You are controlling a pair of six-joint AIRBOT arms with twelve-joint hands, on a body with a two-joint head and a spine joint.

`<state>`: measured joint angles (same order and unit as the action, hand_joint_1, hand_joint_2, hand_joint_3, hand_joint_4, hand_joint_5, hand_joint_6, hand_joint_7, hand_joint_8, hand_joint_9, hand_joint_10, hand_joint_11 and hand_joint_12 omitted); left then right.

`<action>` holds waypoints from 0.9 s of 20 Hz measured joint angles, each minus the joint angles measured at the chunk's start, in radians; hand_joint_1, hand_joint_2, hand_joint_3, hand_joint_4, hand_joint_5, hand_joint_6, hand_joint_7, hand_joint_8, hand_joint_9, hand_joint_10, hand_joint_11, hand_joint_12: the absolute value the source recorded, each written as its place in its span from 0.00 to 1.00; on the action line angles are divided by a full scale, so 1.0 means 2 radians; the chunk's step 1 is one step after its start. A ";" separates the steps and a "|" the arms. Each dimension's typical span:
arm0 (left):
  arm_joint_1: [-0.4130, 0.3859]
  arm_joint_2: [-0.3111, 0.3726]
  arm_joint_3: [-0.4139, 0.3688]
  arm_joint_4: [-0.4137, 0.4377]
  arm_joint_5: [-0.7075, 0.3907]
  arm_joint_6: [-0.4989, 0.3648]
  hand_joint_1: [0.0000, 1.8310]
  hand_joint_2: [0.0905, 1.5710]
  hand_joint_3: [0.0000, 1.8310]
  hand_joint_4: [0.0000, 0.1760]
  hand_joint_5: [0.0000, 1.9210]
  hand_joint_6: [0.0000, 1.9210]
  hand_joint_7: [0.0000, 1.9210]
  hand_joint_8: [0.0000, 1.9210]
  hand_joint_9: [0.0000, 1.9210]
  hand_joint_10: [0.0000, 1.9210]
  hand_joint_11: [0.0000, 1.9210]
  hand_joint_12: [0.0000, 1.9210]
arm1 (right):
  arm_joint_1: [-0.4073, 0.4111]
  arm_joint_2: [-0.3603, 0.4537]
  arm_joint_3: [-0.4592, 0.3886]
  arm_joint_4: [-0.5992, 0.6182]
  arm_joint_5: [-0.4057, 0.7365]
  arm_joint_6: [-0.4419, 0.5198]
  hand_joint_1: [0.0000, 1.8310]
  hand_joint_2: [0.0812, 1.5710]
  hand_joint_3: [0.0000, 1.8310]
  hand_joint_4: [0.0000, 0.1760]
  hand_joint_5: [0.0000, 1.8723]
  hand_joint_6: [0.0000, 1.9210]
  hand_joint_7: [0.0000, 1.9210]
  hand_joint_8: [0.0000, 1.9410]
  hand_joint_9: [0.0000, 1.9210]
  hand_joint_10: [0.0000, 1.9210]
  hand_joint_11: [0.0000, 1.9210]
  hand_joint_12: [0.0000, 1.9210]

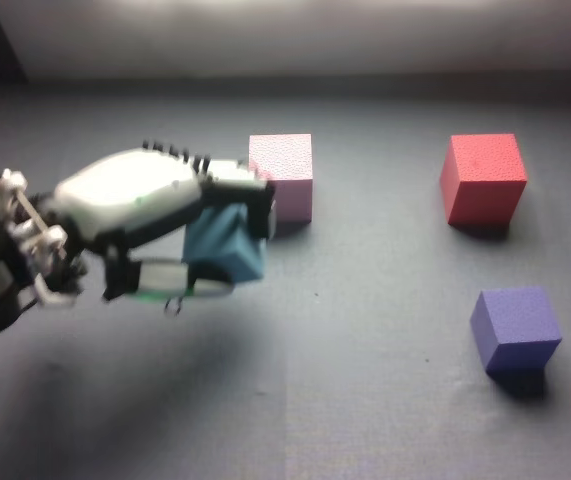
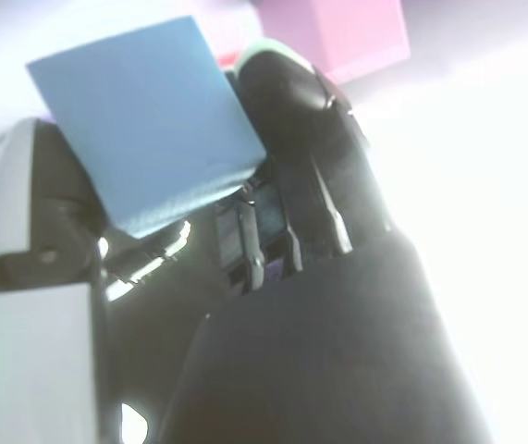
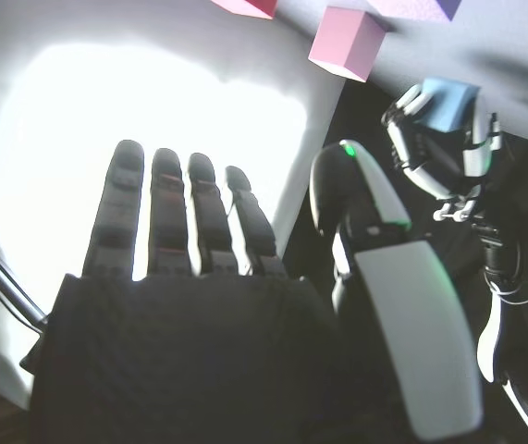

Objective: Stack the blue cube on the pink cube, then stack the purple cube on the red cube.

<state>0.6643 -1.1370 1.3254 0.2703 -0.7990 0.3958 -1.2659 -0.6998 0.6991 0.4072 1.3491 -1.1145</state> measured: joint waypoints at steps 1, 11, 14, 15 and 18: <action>-0.008 -0.004 0.006 0.001 0.002 0.000 0.72 0.79 0.00 0.00 0.34 0.75 0.35 0.75 0.36 0.82 0.30 0.91 | 0.000 0.000 0.000 0.000 0.000 0.000 0.31 0.97 0.00 0.00 0.00 0.00 0.00 0.00 0.00 0.00 0.00 0.00; -0.114 -0.059 0.086 0.008 0.088 0.001 0.70 0.76 0.03 0.00 0.39 0.69 0.39 0.74 0.37 0.84 0.36 1.00 | 0.000 -0.011 0.009 0.000 -0.002 0.008 0.26 0.94 0.00 0.00 0.00 0.00 0.00 0.00 0.00 0.00 0.00 0.00; -0.136 -0.082 0.112 0.010 0.110 0.001 0.65 0.76 0.02 0.00 0.42 0.59 0.40 0.81 0.39 0.93 0.41 1.00 | 0.000 -0.015 0.010 -0.002 -0.006 0.009 0.26 0.95 0.00 0.00 0.00 0.00 0.00 0.00 0.00 0.00 0.00 0.00; -0.138 -0.089 0.119 0.010 0.116 0.001 0.64 0.77 0.01 0.00 0.40 0.62 0.39 0.82 0.35 0.91 0.37 1.00 | 0.000 -0.015 0.010 -0.002 -0.008 0.009 0.24 0.95 0.00 0.00 0.00 0.00 0.00 0.00 0.00 0.00 0.00 0.00; -0.138 -0.108 0.138 0.008 0.144 0.001 0.72 0.78 0.01 0.00 0.37 0.66 0.37 0.75 0.36 0.86 0.32 1.00 | 0.000 -0.015 0.012 0.000 -0.008 0.009 0.24 0.95 0.00 0.00 0.00 0.00 0.00 0.00 0.00 0.00 0.00 0.00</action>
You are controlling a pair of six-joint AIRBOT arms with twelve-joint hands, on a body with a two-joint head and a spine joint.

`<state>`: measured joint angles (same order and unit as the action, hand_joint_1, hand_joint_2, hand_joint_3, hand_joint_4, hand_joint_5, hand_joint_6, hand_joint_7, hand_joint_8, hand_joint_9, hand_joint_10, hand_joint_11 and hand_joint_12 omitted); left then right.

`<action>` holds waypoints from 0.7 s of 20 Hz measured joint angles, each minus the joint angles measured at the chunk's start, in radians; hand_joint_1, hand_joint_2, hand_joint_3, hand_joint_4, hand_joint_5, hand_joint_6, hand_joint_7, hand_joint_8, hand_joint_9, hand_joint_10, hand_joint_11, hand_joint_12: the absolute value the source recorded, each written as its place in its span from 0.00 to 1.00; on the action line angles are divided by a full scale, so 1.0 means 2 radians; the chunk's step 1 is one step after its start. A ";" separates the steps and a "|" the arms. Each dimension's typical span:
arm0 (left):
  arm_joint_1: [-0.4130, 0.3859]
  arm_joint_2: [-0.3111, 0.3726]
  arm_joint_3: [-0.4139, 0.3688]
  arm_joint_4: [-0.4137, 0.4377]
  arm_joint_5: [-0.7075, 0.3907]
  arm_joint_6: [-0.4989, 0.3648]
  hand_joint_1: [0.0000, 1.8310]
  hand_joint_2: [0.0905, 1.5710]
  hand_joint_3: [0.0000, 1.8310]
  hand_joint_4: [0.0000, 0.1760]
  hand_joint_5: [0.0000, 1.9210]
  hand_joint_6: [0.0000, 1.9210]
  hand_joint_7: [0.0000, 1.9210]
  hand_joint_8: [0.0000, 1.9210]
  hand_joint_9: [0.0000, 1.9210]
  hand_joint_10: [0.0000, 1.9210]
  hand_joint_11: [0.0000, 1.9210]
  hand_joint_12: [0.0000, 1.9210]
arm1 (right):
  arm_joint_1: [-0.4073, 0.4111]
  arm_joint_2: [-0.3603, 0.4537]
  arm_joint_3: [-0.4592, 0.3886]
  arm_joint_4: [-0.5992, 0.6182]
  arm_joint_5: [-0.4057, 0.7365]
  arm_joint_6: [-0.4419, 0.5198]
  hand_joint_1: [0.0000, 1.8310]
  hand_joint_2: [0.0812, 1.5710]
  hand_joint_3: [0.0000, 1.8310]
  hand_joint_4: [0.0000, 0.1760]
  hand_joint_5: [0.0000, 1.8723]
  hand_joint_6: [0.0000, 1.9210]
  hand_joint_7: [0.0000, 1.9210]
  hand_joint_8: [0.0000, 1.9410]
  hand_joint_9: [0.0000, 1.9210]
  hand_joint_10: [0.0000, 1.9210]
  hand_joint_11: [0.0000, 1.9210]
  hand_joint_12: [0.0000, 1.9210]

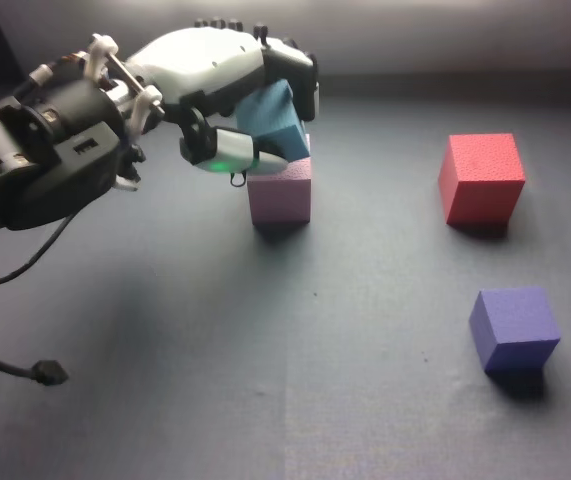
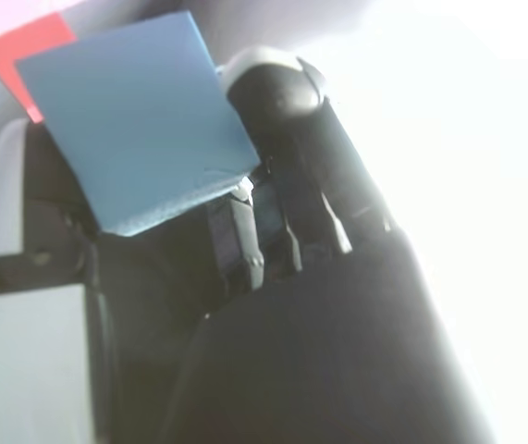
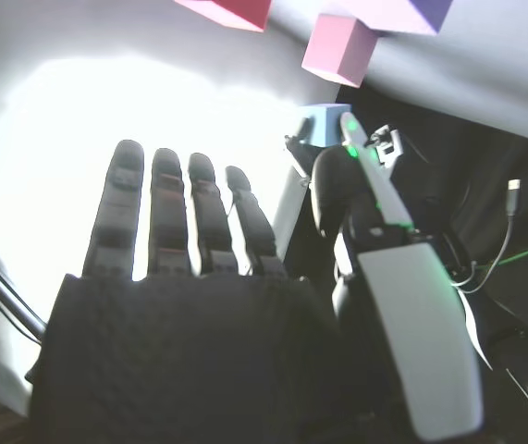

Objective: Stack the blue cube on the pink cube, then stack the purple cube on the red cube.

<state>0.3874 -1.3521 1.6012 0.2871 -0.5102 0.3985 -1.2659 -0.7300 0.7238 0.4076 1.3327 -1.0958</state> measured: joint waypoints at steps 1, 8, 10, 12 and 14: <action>-0.001 -0.005 0.005 -0.001 0.008 0.000 0.72 0.78 0.00 0.00 0.37 0.65 0.36 0.77 0.36 0.87 0.33 1.00 | 0.000 -0.001 0.000 0.000 0.000 0.000 0.26 0.95 0.00 0.00 0.00 0.00 0.00 0.00 0.00 0.00 0.00 0.00; -0.001 -0.022 0.028 -0.018 0.021 -0.005 0.71 0.80 0.00 0.00 0.32 0.71 0.33 0.81 0.36 0.87 0.30 1.00 | 0.000 -0.002 0.001 -0.003 -0.003 0.001 0.26 0.95 0.00 0.00 0.00 0.00 0.00 0.00 0.00 0.00 0.00 0.00; 0.001 -0.023 0.028 -0.018 0.021 -0.005 0.64 0.73 0.00 0.00 0.19 0.51 0.16 0.44 0.13 0.60 0.05 0.92 | 0.000 -0.003 0.001 -0.002 -0.004 0.001 0.25 0.95 0.00 0.00 0.00 0.00 0.00 0.00 0.00 0.00 0.00 0.00; 0.004 -0.026 0.029 -0.016 0.027 -0.004 0.63 0.71 0.00 0.00 0.16 0.41 0.14 0.24 0.07 0.52 0.00 0.92 | 0.000 -0.003 0.001 -0.004 -0.003 0.001 0.25 0.96 0.00 0.00 0.00 0.00 0.00 0.00 0.00 0.00 0.00 0.00; 0.008 -0.027 0.029 -0.016 0.028 -0.005 0.61 0.70 0.00 0.09 0.15 0.33 0.14 0.12 0.05 0.48 0.00 0.90 | 0.000 -0.003 0.001 -0.003 -0.004 0.001 0.25 0.96 0.00 0.00 0.00 0.00 0.00 0.00 0.00 0.00 0.00 0.00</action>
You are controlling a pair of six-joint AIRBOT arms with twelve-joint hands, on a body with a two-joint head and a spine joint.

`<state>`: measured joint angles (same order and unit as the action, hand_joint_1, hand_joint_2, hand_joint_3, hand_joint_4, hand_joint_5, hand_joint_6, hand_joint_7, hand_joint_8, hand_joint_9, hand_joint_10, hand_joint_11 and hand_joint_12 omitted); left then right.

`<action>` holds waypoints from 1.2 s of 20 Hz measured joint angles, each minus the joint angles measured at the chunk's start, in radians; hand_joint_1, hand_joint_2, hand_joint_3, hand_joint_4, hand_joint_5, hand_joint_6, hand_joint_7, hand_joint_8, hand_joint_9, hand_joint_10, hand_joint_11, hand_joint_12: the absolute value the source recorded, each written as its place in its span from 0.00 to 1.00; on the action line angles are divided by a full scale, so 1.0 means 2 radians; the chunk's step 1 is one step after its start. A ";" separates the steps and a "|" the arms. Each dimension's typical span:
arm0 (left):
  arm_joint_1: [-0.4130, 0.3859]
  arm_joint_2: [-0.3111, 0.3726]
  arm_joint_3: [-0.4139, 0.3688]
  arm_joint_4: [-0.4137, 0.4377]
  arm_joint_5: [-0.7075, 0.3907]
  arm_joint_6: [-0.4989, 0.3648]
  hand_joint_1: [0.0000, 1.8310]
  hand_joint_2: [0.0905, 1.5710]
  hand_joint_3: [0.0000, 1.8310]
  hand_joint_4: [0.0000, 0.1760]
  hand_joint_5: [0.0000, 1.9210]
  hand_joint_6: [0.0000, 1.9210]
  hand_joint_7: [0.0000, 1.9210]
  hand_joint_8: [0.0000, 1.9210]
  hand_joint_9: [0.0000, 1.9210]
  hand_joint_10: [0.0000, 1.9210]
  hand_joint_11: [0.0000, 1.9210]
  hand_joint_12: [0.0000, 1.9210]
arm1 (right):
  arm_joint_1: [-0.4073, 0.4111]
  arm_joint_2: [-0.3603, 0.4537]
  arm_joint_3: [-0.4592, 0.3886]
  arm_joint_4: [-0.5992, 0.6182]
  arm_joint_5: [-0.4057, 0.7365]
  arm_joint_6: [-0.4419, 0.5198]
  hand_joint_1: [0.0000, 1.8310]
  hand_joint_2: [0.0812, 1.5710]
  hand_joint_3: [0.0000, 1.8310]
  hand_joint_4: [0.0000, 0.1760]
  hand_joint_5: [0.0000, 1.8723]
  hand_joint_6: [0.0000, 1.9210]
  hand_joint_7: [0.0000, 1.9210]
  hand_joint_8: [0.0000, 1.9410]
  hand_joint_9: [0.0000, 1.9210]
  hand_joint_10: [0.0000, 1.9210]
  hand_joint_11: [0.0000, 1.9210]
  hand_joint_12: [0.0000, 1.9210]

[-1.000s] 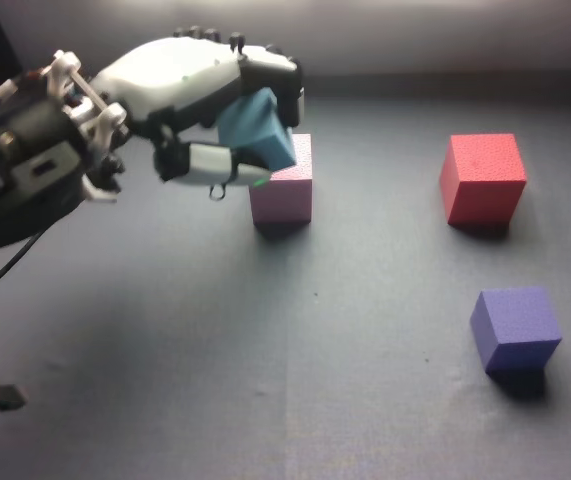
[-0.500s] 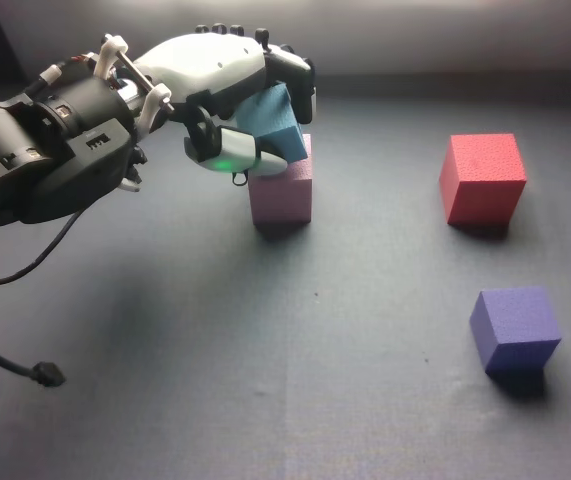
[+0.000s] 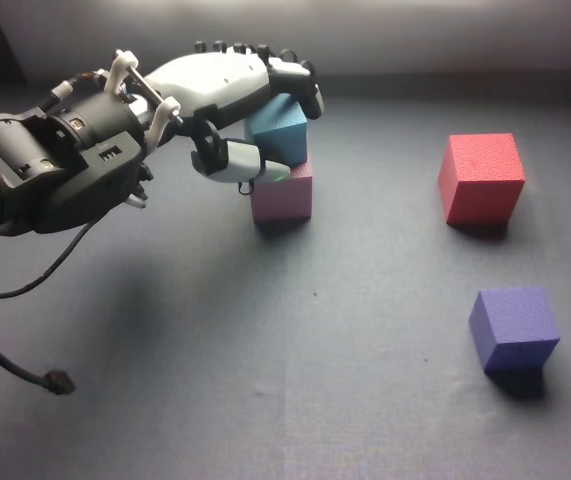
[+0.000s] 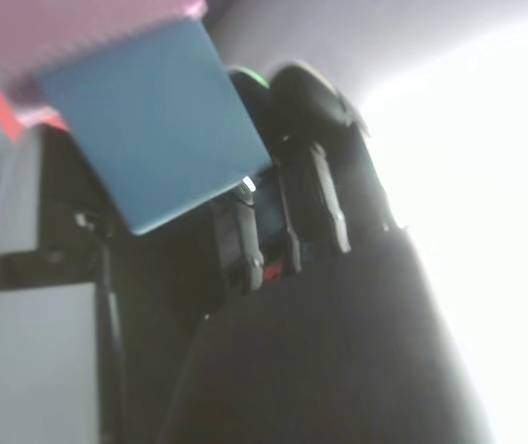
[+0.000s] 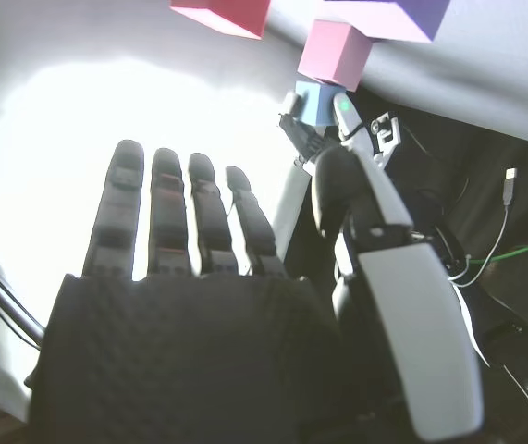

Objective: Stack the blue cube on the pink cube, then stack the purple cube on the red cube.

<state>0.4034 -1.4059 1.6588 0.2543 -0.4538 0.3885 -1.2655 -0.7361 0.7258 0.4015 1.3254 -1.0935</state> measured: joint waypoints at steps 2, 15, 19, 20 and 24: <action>0.001 0.000 0.000 -0.001 0.000 0.001 0.58 0.69 0.00 0.23 0.14 0.27 0.13 0.05 0.04 0.45 0.00 0.88 | 0.000 0.000 0.000 0.001 0.000 0.000 0.24 0.95 0.00 0.00 0.00 0.00 0.00 0.00 0.00 0.00 0.00 0.00; 0.008 0.041 -0.031 -0.049 -0.019 0.056 0.40 0.61 0.00 1.00 0.00 0.00 0.00 0.00 0.00 0.00 0.00 0.00 | 0.000 0.000 0.000 0.001 0.000 0.001 0.25 0.94 0.00 0.00 0.00 0.00 0.00 0.00 0.00 0.00 0.00 0.00; 0.023 0.089 -0.080 -0.074 -0.101 0.065 0.34 0.66 0.01 1.00 0.00 0.00 0.00 0.00 0.00 0.00 0.00 0.00 | 0.000 0.000 0.000 -0.002 -0.001 0.002 0.26 0.93 0.00 0.00 0.00 0.00 0.00 0.00 0.00 0.00 0.00 0.00; 0.033 0.101 -0.092 -0.079 -0.120 0.065 0.30 0.70 0.02 1.00 0.00 0.00 0.00 0.00 0.00 0.00 0.00 0.00 | 0.000 0.000 0.000 -0.001 -0.003 0.003 0.28 0.92 0.00 0.00 0.00 0.00 0.00 0.00 0.00 0.00 0.00 0.00; 0.095 0.152 -0.149 -0.102 -0.213 0.065 0.33 0.73 0.02 1.00 0.00 0.00 0.00 0.00 0.00 0.00 0.00 0.01 | 0.004 0.001 0.000 -0.022 -0.012 0.010 0.32 0.86 0.00 0.00 0.00 0.00 0.00 0.00 0.00 0.00 0.00 0.00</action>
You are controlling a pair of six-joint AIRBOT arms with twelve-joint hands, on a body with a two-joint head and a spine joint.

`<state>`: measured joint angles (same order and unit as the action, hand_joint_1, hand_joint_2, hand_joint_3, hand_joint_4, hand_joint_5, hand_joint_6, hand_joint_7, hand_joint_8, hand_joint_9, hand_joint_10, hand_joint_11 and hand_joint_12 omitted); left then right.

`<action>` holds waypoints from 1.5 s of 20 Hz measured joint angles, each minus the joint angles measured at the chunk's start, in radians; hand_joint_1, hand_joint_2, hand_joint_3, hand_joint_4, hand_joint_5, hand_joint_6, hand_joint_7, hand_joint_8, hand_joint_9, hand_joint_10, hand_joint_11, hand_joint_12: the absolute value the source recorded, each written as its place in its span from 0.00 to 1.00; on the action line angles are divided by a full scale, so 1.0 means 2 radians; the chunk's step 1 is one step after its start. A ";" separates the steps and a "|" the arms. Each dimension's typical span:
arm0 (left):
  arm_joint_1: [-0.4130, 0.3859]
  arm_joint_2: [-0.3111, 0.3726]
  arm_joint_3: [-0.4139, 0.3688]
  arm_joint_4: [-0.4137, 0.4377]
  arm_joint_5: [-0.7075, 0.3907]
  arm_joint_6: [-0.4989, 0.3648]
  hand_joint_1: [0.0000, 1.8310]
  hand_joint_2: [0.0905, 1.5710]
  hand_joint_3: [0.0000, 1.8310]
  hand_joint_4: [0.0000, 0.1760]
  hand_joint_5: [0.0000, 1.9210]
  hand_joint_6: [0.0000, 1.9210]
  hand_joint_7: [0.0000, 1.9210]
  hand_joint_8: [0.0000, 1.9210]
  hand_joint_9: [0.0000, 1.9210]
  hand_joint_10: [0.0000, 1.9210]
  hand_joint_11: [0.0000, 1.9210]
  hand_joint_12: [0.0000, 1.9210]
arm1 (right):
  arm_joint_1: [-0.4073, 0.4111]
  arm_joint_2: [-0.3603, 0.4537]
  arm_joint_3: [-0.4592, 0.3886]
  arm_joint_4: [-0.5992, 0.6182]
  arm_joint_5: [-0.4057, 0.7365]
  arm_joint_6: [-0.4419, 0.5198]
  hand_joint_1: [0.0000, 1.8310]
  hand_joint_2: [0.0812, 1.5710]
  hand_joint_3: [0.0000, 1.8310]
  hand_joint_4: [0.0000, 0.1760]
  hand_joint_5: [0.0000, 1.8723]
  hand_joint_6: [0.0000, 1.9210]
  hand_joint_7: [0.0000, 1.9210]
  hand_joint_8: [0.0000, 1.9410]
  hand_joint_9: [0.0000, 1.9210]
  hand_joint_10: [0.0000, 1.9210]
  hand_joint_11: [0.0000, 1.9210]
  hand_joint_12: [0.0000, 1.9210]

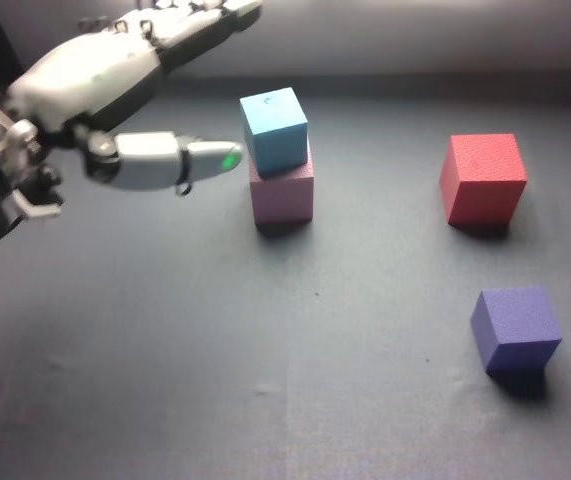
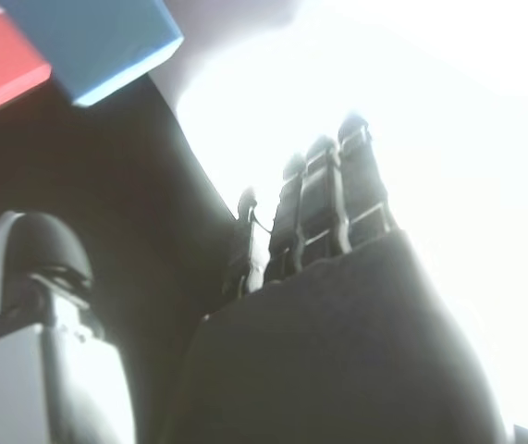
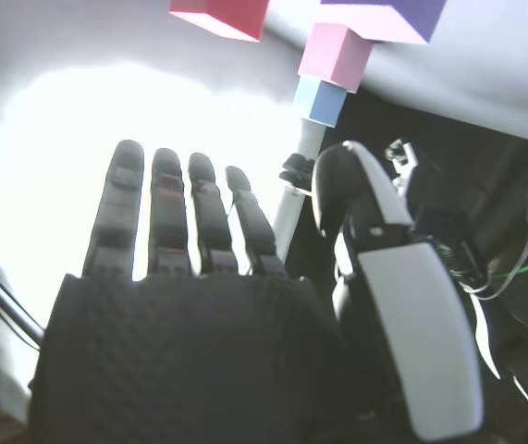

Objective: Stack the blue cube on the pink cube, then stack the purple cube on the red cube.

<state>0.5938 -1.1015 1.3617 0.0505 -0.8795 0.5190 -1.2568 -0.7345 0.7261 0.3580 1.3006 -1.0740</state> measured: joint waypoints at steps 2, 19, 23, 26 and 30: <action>0.027 0.020 -0.026 -0.002 -0.047 0.000 0.32 0.77 0.01 1.00 0.00 0.00 0.00 0.00 0.00 0.00 0.00 0.00 | 0.010 0.004 0.002 -0.017 -0.014 0.001 0.38 0.81 0.00 0.00 0.00 0.00 0.00 0.00 0.00 0.00 0.00 0.00; 0.117 0.118 -0.132 0.078 -0.065 0.000 0.31 0.81 0.00 0.24 0.00 0.00 0.00 0.00 0.00 0.00 0.00 0.00 | 0.148 -0.072 0.081 -0.067 -0.239 0.004 0.48 0.71 0.00 0.00 0.00 0.00 0.00 0.00 0.00 0.00 0.02 0.01; 0.123 0.122 -0.133 0.078 -0.062 0.000 0.30 0.81 0.00 0.21 0.00 0.00 0.00 0.00 0.00 0.00 0.00 0.00 | 0.165 -0.091 0.099 -0.066 -0.261 0.004 0.51 0.75 0.00 0.00 0.13 0.12 0.21 0.10 0.10 0.42 0.01 0.83; 0.123 0.122 -0.133 0.076 -0.062 0.000 0.28 0.82 0.00 0.13 0.00 0.00 0.00 0.00 0.00 0.00 0.00 0.00 | 0.174 -0.103 0.108 -0.067 -0.273 0.008 0.65 0.80 0.00 0.00 0.33 0.64 0.40 0.80 0.44 0.82 0.42 0.99; 0.123 0.122 -0.134 0.076 -0.063 0.000 0.30 0.82 0.00 0.25 0.01 0.00 0.00 0.00 0.00 0.00 0.00 0.00 | 0.199 -0.120 0.128 -0.067 -0.291 0.007 0.72 0.82 0.00 0.00 0.28 0.72 0.34 0.81 0.38 0.90 0.34 0.99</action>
<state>0.8402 -0.8574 1.0939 0.2024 -1.0050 0.5190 -0.8597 -0.9737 0.9821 0.2234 0.7177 -1.0592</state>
